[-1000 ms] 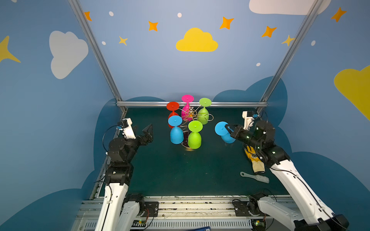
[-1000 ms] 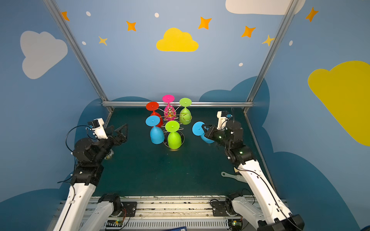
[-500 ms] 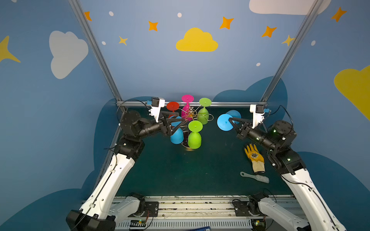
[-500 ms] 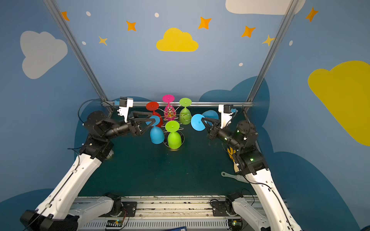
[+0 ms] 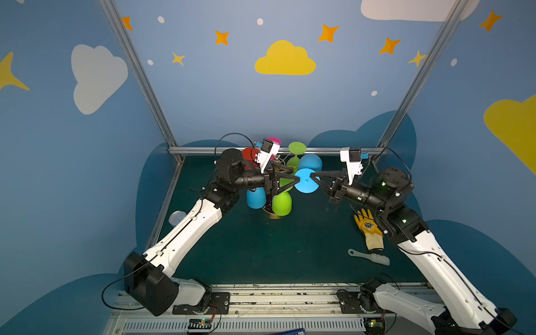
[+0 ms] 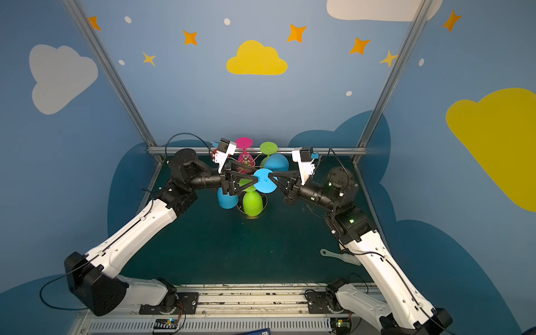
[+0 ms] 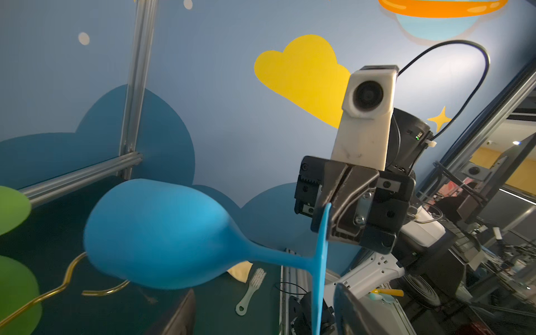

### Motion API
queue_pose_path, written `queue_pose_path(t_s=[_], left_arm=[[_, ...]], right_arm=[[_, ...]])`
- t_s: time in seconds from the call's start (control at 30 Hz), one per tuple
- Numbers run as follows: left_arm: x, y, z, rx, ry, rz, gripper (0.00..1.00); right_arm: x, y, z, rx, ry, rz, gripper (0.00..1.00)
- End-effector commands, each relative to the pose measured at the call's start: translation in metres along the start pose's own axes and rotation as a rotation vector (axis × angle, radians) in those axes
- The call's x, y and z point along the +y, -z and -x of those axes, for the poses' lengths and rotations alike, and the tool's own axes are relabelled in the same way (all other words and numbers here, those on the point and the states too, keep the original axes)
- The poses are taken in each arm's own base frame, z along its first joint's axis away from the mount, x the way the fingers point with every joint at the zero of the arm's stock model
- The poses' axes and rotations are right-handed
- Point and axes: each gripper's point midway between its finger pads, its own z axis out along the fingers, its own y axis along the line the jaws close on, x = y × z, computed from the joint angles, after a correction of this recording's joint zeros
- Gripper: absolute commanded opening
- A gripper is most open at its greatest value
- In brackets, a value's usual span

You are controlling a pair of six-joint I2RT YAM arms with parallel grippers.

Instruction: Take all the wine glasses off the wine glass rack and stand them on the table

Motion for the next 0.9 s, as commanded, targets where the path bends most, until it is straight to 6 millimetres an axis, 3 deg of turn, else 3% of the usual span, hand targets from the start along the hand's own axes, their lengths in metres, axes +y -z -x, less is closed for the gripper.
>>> queue_pose_path(t_s=[0.0, 0.13, 0.27, 0.4, 0.53, 0.67, 0.77, 0.87], left_arm=[[-0.021, -0.003, 0.015, -0.024, -0.046, -0.088, 0.68], [-0.027, -0.005, 0.015, -0.018, -0.038, -0.117, 0.50], [-0.029, -0.003, 0.015, -0.025, -0.032, -0.119, 0.18], [-0.035, -0.001, 0.021, -0.043, -0.030, -0.132, 0.04], [-0.039, 0.001, 0.030, -0.061, 0.002, -0.136, 0.03], [-0.032, 0.010, 0.048, -0.113, 0.084, -0.108, 0.03], [-0.021, 0.020, 0.065, -0.170, 0.180, -0.080, 0.03], [-0.013, 0.027, 0.076, -0.215, 0.260, -0.080, 0.03]], right_arm=[[0.014, -0.004, 0.018, -0.044, 0.054, 0.043, 0.00], [0.012, -0.010, 0.015, -0.031, 0.053, 0.036, 0.00], [0.010, -0.012, 0.016, -0.028, 0.062, 0.027, 0.00], [0.010, -0.013, 0.017, -0.027, 0.060, 0.026, 0.00], [0.008, -0.011, 0.017, -0.027, 0.059, 0.005, 0.00], [-0.002, 0.002, 0.015, -0.031, 0.127, -0.094, 0.44], [-0.017, 0.020, 0.015, -0.081, 0.229, -0.218, 0.66], [-0.024, 0.034, 0.010, -0.119, 0.350, -0.288, 0.78]])
